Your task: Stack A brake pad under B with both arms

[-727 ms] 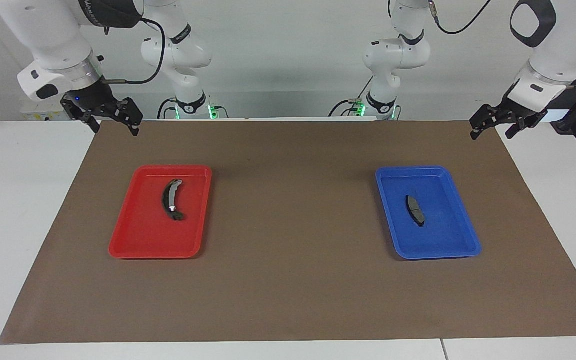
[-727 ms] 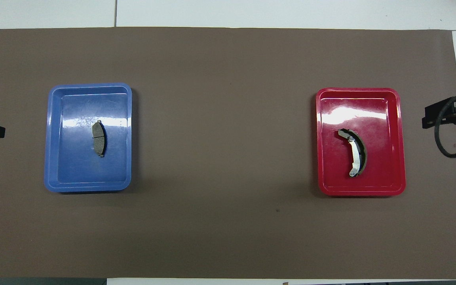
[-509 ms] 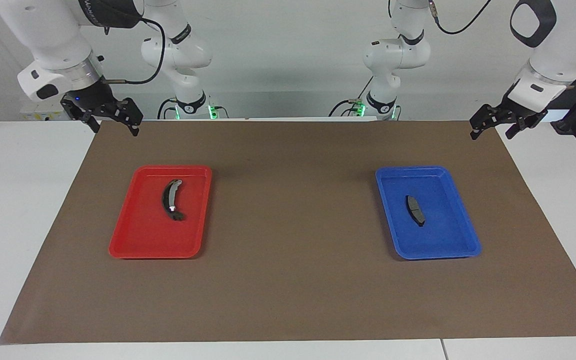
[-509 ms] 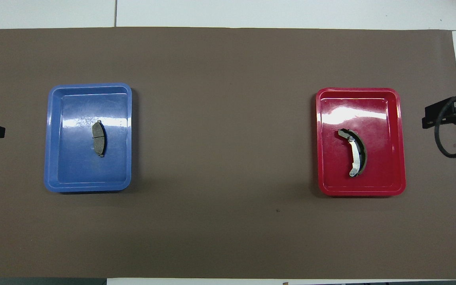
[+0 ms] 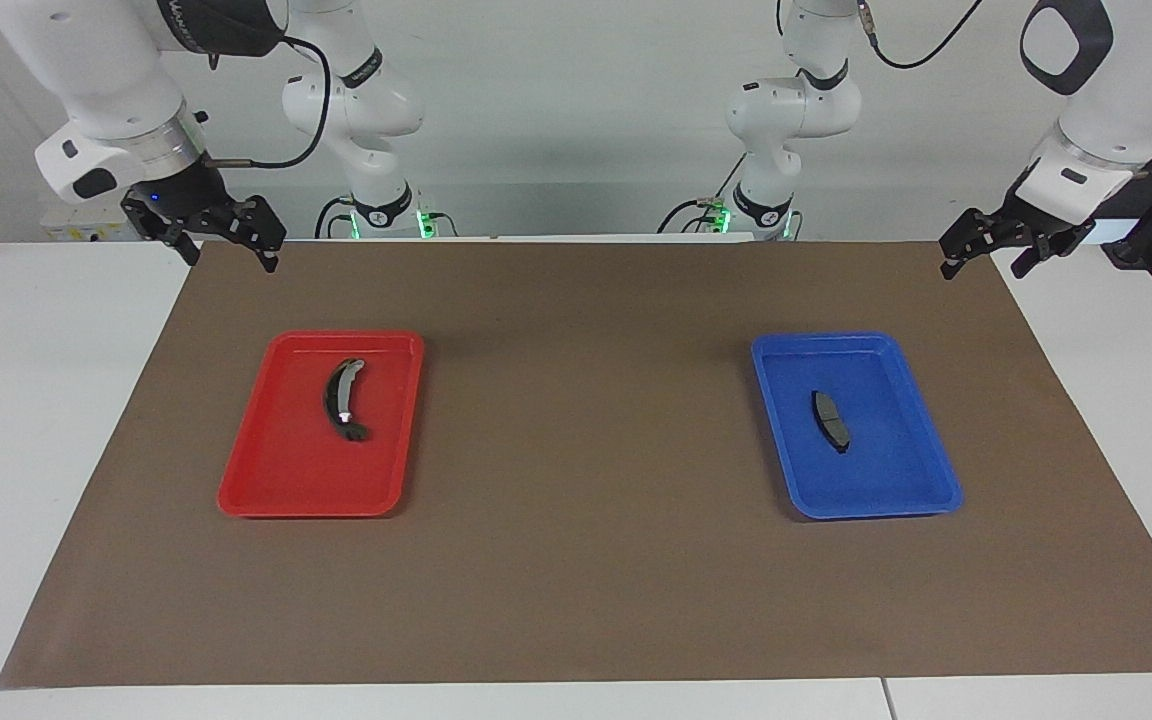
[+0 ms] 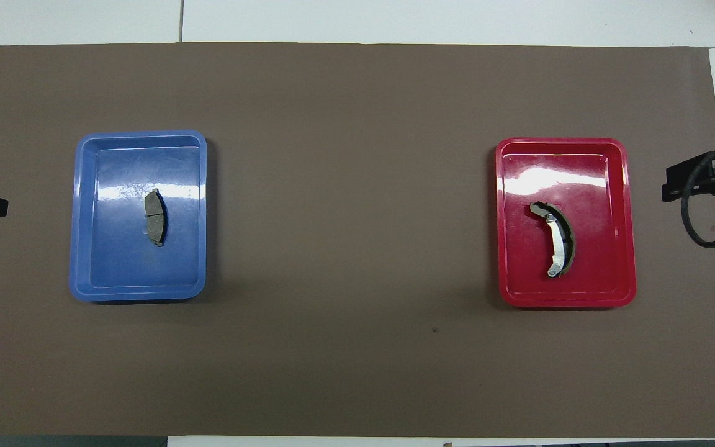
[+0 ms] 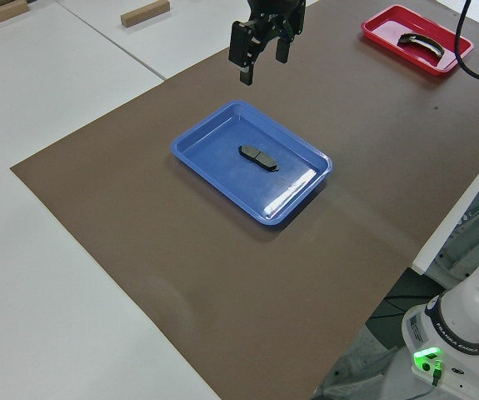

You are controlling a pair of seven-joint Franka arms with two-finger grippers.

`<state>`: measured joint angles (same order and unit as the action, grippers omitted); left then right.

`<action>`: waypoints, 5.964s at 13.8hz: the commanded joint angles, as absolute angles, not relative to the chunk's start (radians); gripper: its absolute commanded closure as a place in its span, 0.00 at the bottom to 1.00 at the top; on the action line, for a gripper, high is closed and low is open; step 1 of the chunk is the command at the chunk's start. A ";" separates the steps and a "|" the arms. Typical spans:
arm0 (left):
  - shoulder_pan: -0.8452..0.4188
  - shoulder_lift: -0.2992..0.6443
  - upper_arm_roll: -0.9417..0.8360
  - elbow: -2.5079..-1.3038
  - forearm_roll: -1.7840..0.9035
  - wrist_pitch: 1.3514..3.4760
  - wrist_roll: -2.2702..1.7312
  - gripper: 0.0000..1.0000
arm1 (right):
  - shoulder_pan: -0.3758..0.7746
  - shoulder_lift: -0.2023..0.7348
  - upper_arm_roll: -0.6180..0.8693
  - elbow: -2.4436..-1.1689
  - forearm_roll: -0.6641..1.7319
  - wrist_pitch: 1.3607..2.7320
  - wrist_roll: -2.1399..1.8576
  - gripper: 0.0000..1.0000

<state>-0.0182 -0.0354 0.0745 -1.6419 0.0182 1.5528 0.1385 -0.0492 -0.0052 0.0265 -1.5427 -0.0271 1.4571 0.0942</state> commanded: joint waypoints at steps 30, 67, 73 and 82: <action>-0.158 0.075 0.063 -2.246 0.018 2.399 -0.049 0.05 | -0.063 -0.186 0.031 -2.089 0.051 1.928 -0.014 0.00; -0.741 0.391 0.049 -1.873 0.017 2.404 -0.666 0.02 | -0.055 0.089 0.031 -2.292 0.051 2.392 -0.218 1.00; -0.580 0.180 0.054 -2.000 0.018 2.214 -0.525 0.02 | 0.007 0.092 0.044 -2.038 0.051 2.082 -0.022 1.00; -0.157 -0.010 0.055 -2.016 0.018 2.073 -0.123 0.02 | 0.357 0.292 0.045 -1.748 0.051 2.074 0.285 1.00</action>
